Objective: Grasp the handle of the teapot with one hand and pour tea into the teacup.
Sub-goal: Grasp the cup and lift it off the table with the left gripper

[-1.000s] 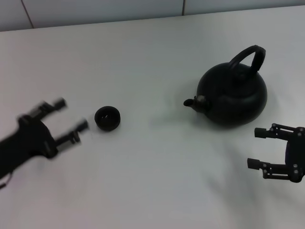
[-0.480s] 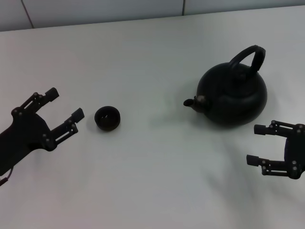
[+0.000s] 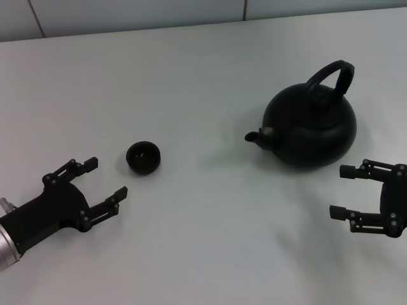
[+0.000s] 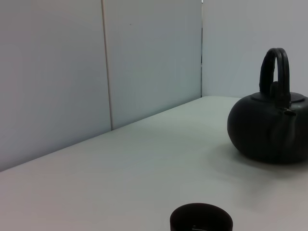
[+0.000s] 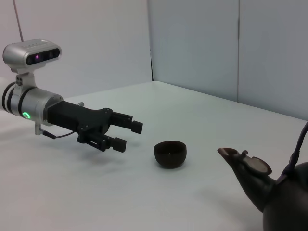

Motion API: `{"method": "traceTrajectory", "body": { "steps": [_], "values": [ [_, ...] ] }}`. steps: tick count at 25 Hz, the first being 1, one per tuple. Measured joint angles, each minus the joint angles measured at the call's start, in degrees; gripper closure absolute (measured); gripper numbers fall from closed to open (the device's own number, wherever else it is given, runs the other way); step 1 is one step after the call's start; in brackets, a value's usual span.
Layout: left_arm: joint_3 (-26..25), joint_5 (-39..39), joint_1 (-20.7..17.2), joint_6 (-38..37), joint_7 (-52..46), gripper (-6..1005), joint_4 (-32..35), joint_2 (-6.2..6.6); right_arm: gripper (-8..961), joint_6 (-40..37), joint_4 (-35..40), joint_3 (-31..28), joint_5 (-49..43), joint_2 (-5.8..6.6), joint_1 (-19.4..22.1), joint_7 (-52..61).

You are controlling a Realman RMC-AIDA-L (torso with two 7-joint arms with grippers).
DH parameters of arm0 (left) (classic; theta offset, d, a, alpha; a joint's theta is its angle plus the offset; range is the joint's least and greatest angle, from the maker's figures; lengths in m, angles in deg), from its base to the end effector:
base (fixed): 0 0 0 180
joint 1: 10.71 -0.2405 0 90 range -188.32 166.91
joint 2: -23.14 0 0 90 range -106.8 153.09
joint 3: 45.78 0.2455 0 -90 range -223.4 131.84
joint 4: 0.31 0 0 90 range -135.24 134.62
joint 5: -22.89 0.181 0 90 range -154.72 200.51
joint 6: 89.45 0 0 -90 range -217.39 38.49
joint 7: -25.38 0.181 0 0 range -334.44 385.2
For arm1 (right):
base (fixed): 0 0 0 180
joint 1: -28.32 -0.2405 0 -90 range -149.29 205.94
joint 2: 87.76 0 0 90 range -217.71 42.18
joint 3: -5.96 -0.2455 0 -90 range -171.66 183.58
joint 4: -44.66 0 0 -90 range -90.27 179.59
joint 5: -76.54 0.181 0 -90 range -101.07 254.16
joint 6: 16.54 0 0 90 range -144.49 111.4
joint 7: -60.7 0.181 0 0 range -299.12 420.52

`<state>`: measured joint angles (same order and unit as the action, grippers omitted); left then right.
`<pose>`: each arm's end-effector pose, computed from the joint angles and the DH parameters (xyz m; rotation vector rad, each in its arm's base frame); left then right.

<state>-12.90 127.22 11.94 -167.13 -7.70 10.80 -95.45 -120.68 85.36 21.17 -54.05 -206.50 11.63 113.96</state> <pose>-0.2838 0.2740 -0.0663 -2.4457 -0.3659 -0.6358 0.3038 0.2261 0.0083 -2.6126 0.4265 0.5957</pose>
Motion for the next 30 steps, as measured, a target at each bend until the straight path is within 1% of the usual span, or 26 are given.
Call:
{"method": "traceTrajectory", "body": {
  "steps": [6,12,23,30],
  "values": [
    [0.0,-0.1,-0.1,0.0,0.1,184,-0.2,-0.07,169,0.0,0.1,0.0,0.0,0.01,0.1,0.0],
    [-0.2,-0.4,0.9,0.2,0.8,184,-1.7,-0.16,169,0.0,0.0,0.0,0.0,-0.02,0.1,0.0],
    [-0.5,-0.5,5.8,6.9,2.5,184,-6.1,-0.48,169,-0.3,0.1,0.0,0.0,-0.09,0.0,0.0],
    [-1.5,-0.7,7.3,8.7,2.9,184,-7.2,-0.49,170,-0.4,0.1,0.0,0.0,-0.08,-0.2,0.0]
  ]
}}
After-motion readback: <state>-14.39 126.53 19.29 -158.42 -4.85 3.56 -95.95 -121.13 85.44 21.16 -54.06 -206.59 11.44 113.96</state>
